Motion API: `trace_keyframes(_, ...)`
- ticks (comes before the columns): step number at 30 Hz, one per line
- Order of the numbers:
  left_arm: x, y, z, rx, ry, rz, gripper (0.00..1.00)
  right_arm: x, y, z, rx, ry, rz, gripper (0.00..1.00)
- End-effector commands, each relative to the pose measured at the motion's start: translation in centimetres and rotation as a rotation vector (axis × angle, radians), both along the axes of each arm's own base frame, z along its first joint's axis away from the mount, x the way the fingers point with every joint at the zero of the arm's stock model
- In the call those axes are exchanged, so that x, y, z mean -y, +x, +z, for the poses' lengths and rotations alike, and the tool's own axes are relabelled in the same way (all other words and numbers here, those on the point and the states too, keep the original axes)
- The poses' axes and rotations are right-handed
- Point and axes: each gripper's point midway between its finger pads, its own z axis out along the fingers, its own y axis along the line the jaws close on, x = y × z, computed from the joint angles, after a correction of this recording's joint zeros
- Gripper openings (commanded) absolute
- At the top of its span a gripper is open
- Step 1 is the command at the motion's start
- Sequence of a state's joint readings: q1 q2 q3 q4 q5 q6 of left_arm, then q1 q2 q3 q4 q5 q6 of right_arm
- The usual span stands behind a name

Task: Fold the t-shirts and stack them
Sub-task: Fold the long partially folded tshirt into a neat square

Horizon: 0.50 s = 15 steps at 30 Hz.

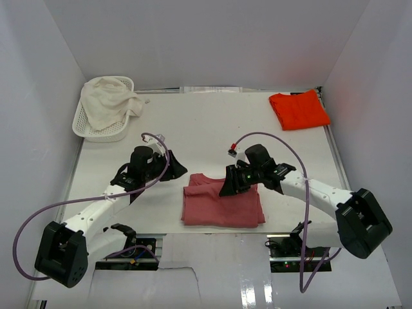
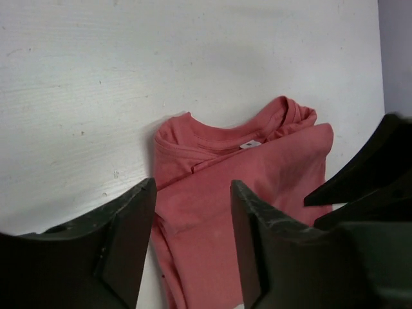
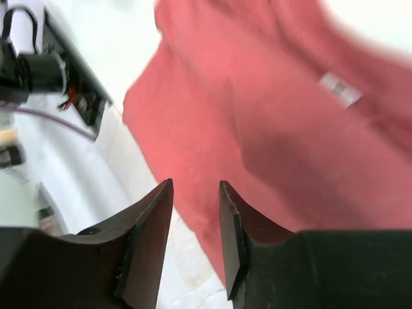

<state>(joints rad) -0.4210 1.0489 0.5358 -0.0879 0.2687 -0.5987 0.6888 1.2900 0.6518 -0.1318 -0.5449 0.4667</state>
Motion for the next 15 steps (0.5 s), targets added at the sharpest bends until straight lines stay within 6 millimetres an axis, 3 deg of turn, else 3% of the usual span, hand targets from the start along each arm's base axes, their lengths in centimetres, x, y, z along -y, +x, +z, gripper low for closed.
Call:
trace_keyframes(1, 0.2, -0.3, 2.6, 0.059, -0.016, -0.033, 0.67, 1.9, 3.2, 2.4, 0.254, -0.135, -0.013, 0.43)
trace_keyframes(2, 0.0, -0.4, 2.6, 0.067, -0.013, -0.026, 0.72, 2.6, 3.8, 2.7, 0.289, -0.174, -0.025, 0.45)
trace_keyframes(7, -0.5, -1.2, 3.0, 0.098, 0.004, -0.038, 0.74, 7.5, 6.2, 2.9, 0.358, -0.371, -0.203, 0.59)
trace_keyframes(15, 0.7, -4.7, -1.8, -0.035, 0.124, -0.099, 0.74, 12.4, 5.8, -0.4, 0.263, -0.663, -0.258, 0.63)
